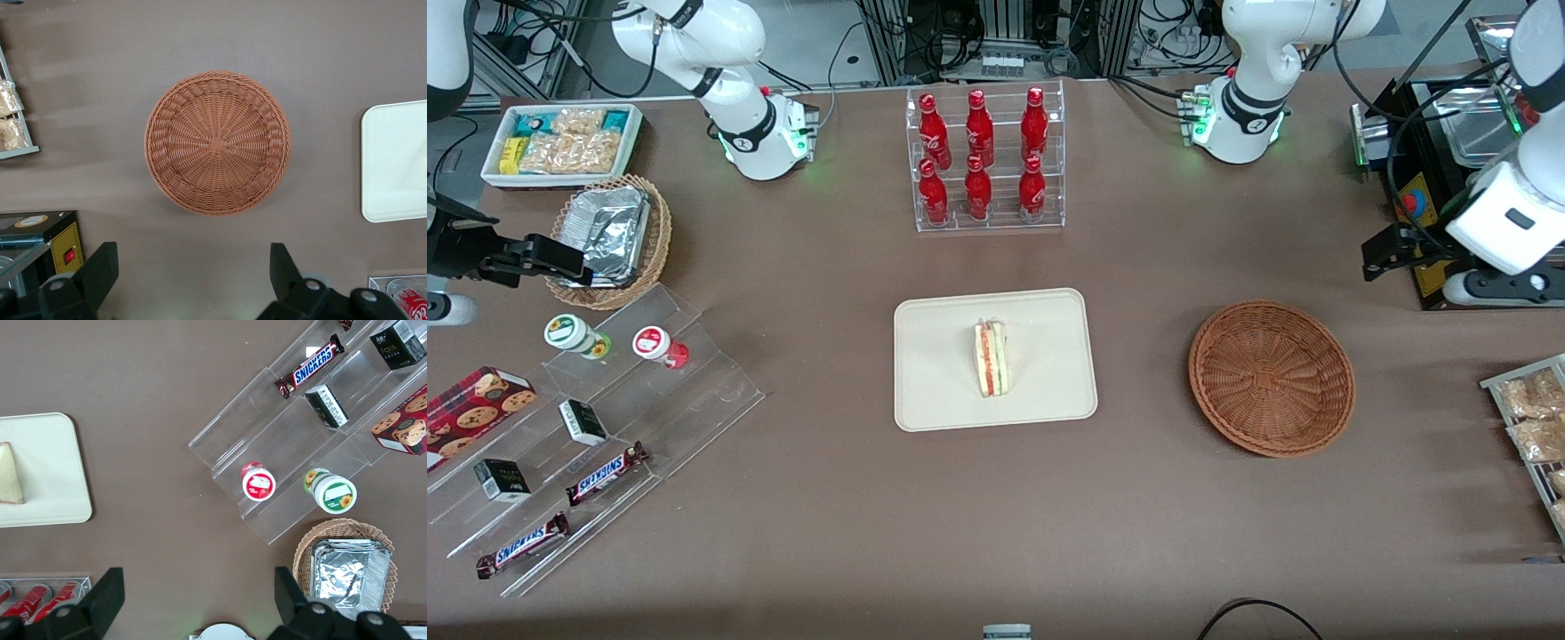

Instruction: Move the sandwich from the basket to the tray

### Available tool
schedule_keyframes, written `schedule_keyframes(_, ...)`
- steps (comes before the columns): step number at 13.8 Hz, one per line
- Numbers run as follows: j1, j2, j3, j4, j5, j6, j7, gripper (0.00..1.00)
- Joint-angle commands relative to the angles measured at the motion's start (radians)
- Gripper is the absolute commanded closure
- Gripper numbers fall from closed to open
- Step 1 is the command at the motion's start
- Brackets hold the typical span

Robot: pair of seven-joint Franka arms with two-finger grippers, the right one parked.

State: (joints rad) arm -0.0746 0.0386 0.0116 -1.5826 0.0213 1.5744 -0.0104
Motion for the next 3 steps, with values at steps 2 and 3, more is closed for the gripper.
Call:
schedule_keyframes(2,-0.001,0.03,0.002,0.042,0.0,-0.027,0.001,0.0)
schedule_keyframes(3,0.001,0.03,0.002,0.042,0.0,-0.027,0.001,0.0)
